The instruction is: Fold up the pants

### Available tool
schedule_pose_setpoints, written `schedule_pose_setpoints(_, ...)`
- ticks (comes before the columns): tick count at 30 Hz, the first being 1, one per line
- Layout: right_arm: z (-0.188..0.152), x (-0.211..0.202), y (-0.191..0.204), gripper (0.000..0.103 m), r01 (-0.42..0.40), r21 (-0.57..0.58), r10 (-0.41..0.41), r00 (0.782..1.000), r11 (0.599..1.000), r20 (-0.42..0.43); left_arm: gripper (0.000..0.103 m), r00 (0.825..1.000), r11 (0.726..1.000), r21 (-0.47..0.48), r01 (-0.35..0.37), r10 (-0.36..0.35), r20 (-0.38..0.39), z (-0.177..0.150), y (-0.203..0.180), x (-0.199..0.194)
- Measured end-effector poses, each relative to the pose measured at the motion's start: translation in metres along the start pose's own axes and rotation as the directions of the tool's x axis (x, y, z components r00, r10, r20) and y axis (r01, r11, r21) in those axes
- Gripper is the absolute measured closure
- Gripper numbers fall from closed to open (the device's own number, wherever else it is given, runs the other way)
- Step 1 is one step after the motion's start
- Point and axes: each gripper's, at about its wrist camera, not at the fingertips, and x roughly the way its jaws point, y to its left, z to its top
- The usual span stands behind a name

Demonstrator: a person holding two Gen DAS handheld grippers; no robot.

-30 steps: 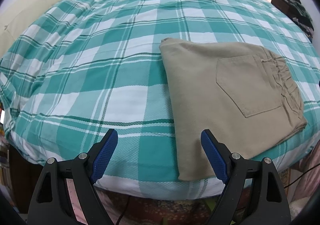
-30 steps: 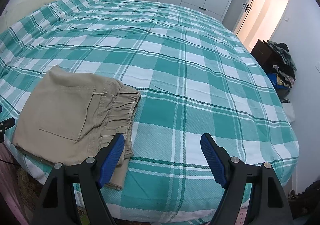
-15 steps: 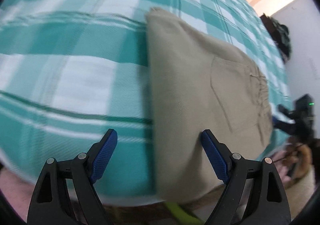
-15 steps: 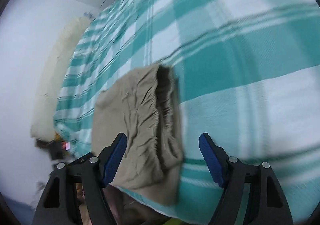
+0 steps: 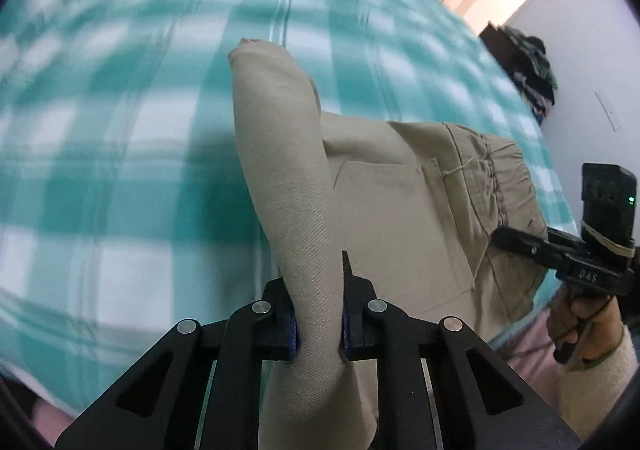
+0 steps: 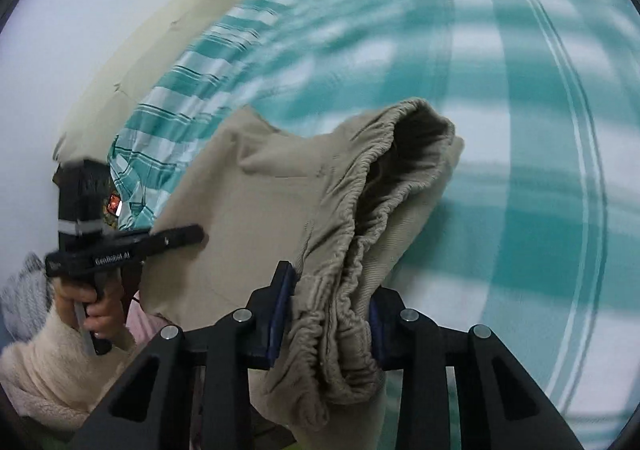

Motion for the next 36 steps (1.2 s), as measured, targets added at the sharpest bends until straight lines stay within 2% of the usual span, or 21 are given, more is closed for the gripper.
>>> schedule_pose_setpoints(3, 0.052, -0.013, -0.002, 0.069, 0.013, -0.026, -0.011, 0.994, 1.0, 0.106, 0.089, 0.993, 0.999, 0.03, -0.039, 0.036, 0.114, 0.051, -0.002, -0.011)
schedule_pose_setpoints(5, 0.088, -0.017, -0.012, 0.068, 0.023, -0.015, -0.02, 0.985, 1.0, 0.17, 0.076, 0.975, 0.991, 0.052, -0.124, 0.112, 0.193, 0.083, -0.002, -0.007)
schedule_pose_setpoints(6, 0.105, -0.015, -0.018, 0.066, 0.037, -0.016, -0.033, 0.981, 0.999, 0.19, 0.059, 0.956, 0.976, 0.073, -0.207, 0.186, 0.226, 0.093, -0.001, -0.001)
schedule_pose_setpoints(7, 0.119, -0.011, -0.024, 0.054, 0.083, -0.014, -0.079, 0.978, 0.996, 0.195, 0.048, 0.916, 0.939, 0.081, -0.334, 0.304, 0.261, 0.099, -0.004, 0.006)
schedule_pose_setpoints(8, 0.13, -0.005, -0.028, 0.029, 0.165, 0.001, -0.163, 0.968, 0.986, 0.19, 0.035, 0.868, 0.893, 0.075, -0.445, 0.408, 0.283, 0.099, -0.005, 0.011)
schedule_pose_setpoints(9, 0.135, -0.003, -0.034, 0.016, 0.269, 0.011, -0.266, 0.947, 0.963, 0.182, 0.024, 0.821, 0.847, 0.072, -0.527, 0.485, 0.301, 0.093, -0.007, 0.013)
schedule_pose_setpoints(10, 0.134, -0.005, -0.035, 0.004, 0.357, 0.003, -0.351, 0.919, 0.934, 0.177, 0.015, 0.807, 0.833, 0.079, -0.547, 0.5, 0.315, 0.085, -0.009, 0.012)
schedule_pose_setpoints(12, 0.117, -0.014, -0.025, 0.003, 0.487, -0.043, -0.469, 0.859, 0.873, 0.207, 0.004, 0.781, 0.811, 0.088, -0.578, 0.518, 0.35, 0.061, -0.015, 0.008)
schedule_pose_setpoints(13, 0.106, -0.019, -0.017, 0.002, 0.533, -0.062, -0.51, 0.832, 0.844, 0.22, 0.003, 0.767, 0.798, 0.092, -0.595, 0.53, 0.362, 0.047, -0.02, 0.006)
schedule_pose_setpoints(14, 0.096, -0.024, -0.01, 0.001, 0.557, -0.072, -0.53, 0.817, 0.827, 0.227, 0.003, 0.766, 0.794, 0.099, -0.6, 0.534, 0.359, 0.038, -0.022, 0.005)
schedule_pose_setpoints(15, 0.084, -0.03, 0.0, 0.001, 0.575, -0.08, -0.546, 0.805, 0.814, 0.231, 0.003, 0.772, 0.795, 0.105, -0.597, 0.534, 0.345, 0.028, -0.026, 0.003)
schedule_pose_setpoints(18, 0.061, -0.038, 0.032, 0.001, 0.618, -0.08, -0.588, 0.775, 0.782, 0.232, 0.003, 0.798, 0.822, 0.069, -0.565, 0.524, 0.298, 0.01, -0.036, -0.008)
schedule_pose_setpoints(21, 0.034, -0.051, 0.054, 0.001, 0.684, -0.074, -0.65, 0.717, 0.726, 0.252, 0.003, 0.792, 0.828, 0.024, -0.56, 0.526, 0.311, -0.01, -0.045, -0.025)
schedule_pose_setpoints(23, 0.016, -0.061, 0.067, 0.0, 0.699, -0.057, -0.664, 0.699, 0.713, 0.267, 0.003, 0.794, 0.833, 0.019, -0.553, 0.52, 0.317, -0.015, -0.048, -0.034)
schedule_pose_setpoints(25, 0.006, -0.067, 0.078, 0.001, 0.698, -0.046, -0.663, 0.698, 0.715, 0.27, 0.003, 0.801, 0.839, 0.017, -0.544, 0.513, 0.308, -0.022, -0.05, -0.043)
schedule_pose_setpoints(28, -0.007, -0.078, 0.094, 0.001, 0.711, -0.042, -0.675, 0.682, 0.702, 0.281, 0.003, 0.809, 0.836, 0.022, -0.548, 0.523, 0.27, -0.029, -0.053, -0.05)
schedule_pose_setpoints(31, -0.015, -0.084, 0.106, 0.001, 0.708, -0.058, -0.666, 0.686, 0.703, 0.293, 0.003, 0.809, 0.835, 0.025, -0.55, 0.526, 0.264, -0.038, -0.054, -0.055)
schedule_pose_setpoints(34, -0.022, -0.089, 0.117, 0.001, 0.717, -0.078, -0.667, 0.678, 0.692, 0.309, 0.003, 0.819, 0.842, 0.021, -0.539, 0.518, 0.247, -0.048, -0.054, -0.06)
schedule_pose_setpoints(36, -0.026, -0.093, 0.123, 0.001, 0.718, -0.081, -0.665, 0.677, 0.692, 0.316, 0.003, 0.817, 0.841, 0.024, -0.541, 0.518, 0.253, -0.054, -0.055, -0.065)
